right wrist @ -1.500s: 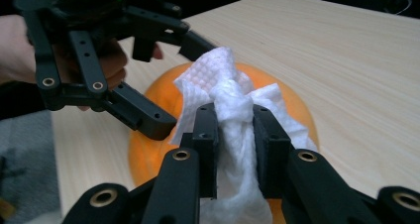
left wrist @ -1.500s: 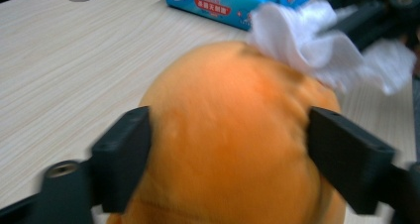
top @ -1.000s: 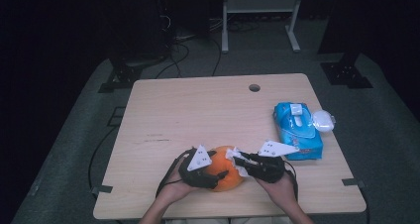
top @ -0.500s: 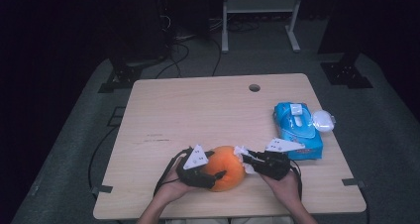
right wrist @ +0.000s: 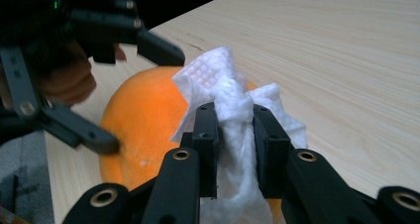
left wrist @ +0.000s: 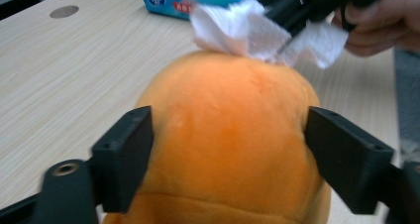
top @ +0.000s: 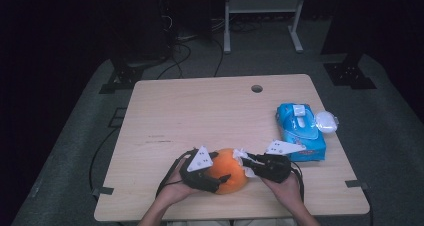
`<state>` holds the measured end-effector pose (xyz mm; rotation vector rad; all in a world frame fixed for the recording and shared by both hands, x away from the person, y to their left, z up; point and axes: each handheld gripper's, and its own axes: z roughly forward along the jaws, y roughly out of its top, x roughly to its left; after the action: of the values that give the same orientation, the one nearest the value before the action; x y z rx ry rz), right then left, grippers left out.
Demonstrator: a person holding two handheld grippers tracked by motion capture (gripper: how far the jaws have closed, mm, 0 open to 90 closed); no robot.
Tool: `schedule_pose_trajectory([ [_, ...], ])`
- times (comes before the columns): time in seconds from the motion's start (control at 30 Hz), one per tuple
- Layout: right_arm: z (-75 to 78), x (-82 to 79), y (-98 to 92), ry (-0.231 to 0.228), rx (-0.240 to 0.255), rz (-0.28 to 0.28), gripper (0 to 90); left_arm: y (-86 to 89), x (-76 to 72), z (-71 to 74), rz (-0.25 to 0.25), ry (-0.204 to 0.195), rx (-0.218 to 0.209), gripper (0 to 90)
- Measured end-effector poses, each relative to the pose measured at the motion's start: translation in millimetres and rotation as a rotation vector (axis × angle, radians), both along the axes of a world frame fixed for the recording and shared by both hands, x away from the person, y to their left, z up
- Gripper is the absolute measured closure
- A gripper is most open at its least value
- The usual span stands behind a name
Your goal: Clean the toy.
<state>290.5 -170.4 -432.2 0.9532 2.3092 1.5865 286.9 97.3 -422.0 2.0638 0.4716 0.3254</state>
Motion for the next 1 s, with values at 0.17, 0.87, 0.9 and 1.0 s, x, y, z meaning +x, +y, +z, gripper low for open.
schedule_pose_trajectory([
  [0.17, 0.7, -2.0, 2.5, -0.006, -0.006, 0.013, 74.3, -1.8, 6.3, -12.1, 0.022, 0.073, 0.018, 9.1],
  [0.87, 2.1, -4.9, 5.6, -0.053, -0.035, 0.001, 74.5, -10.0, 2.5, -7.9, 0.073, -0.001, 0.032, 14.8],
  [0.9, 2.9, -5.2, 6.0, -0.049, -0.025, -0.001, 74.5, -11.1, 1.3, -7.5, 0.077, -0.006, 0.039, 17.7],
  [1.0, 11.0, -10.0, 11.5, -0.073, -0.015, 0.016, 74.5, -15.2, -2.3, -6.9, 0.072, -0.032, 0.063, 21.6],
])
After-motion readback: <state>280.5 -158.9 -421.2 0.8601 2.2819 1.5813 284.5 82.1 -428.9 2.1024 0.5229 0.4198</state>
